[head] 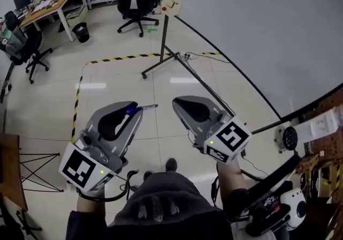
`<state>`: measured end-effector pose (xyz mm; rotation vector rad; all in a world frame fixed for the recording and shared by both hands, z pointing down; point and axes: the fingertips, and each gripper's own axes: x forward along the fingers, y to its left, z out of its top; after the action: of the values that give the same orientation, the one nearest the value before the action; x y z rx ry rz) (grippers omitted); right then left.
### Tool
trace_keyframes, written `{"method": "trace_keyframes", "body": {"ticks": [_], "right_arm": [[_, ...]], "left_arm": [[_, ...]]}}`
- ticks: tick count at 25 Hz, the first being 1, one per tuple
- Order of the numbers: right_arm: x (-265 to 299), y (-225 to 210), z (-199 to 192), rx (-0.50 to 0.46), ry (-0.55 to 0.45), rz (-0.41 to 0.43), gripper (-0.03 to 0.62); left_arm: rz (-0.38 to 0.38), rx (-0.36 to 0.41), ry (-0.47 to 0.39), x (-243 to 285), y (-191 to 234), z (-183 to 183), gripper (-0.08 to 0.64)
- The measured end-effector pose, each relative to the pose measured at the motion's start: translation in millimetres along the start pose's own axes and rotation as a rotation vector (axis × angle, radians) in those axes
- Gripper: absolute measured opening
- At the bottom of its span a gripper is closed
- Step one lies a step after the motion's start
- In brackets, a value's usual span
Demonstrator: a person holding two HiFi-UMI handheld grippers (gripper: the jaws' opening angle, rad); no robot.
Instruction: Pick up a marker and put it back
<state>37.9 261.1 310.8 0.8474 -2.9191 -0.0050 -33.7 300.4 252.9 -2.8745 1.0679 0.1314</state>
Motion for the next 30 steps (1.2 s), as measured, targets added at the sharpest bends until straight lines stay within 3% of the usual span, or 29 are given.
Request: {"method": "trace_keyframes", "body": {"ticks": [5, 9, 16, 25, 30], "right_arm": [[1.9, 22.8, 0.9, 0.018, 0.035, 0.005, 0.0], [-4.5, 29.2, 8.6, -0.002, 0.042, -0.009, 0.0], [-38.0, 17.9, 4.3, -0.013, 0.041, -0.062, 0.0], [-116.8, 10.8, -17.5, 0.068, 0.009, -0.162, 0.0], [-144.0, 0.8, -23.8, 0.1, -0.007, -0.187, 0.0]], "left_arm": [[-0.054, -0.061, -0.046, -11.8, -5.6, 7.1, 0.051], [-0.06, 0.004, -0.042, -13.9, -17.1, 17.0, 0.051], [-0.08, -0.022, -0.028, 4.1, -41.0, 10.8, 0.051], [-0.134, -0.003, 0.025, 22.3, -101.3, -3.8, 0.052], [-0.127, 0.06, 0.043, 33.4, -122.9, -6.0, 0.051]]}}
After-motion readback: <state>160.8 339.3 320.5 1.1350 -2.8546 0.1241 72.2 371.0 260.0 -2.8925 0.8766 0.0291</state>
